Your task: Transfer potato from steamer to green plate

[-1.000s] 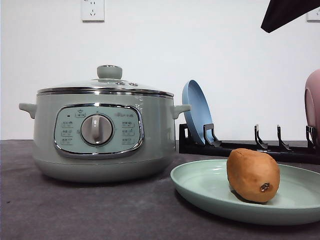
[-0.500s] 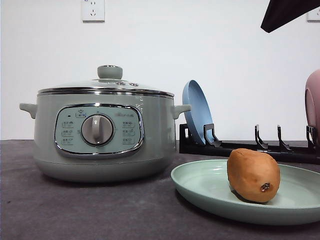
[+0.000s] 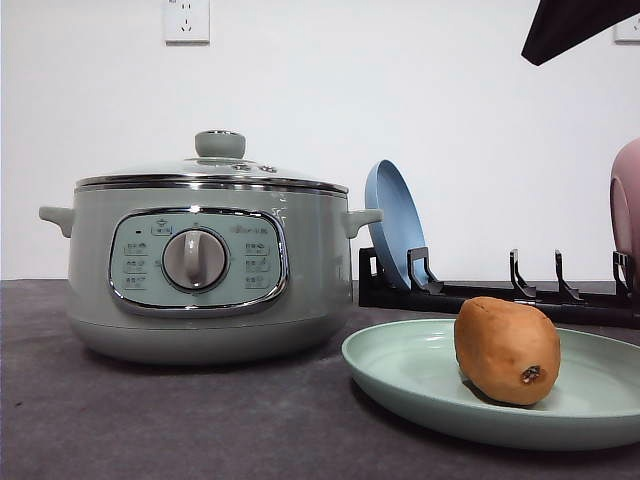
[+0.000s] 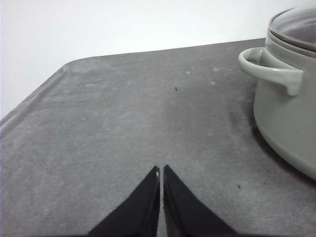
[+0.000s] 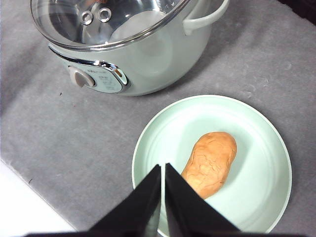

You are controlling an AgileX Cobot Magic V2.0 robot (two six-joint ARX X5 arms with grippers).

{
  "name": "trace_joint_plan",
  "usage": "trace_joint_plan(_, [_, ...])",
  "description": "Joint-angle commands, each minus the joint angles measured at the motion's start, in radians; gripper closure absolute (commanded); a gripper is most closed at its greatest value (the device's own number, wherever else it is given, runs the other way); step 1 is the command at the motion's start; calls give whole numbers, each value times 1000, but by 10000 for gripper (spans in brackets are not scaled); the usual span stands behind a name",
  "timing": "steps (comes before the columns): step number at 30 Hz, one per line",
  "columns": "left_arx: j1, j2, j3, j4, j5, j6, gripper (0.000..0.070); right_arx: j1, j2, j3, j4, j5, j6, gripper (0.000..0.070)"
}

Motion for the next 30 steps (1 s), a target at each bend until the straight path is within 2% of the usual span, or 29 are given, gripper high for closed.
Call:
trace_joint_plan(1, [2,-2,-21,-7,-1,-18,697,5,4,15,9,0,-8,700])
trace_joint_plan(25, [2,-2,-21,-7,-1,-18,697,5,4,15,10,1,-15,700])
trace_joint_plan(27, [2,-2,-21,-7,-1,-18,697,3,3,15,12,24,-46,700])
trace_joint_plan(30, [2,-2,-21,-7,-1,-18,697,-30,-16,12,56,134,-81,700])
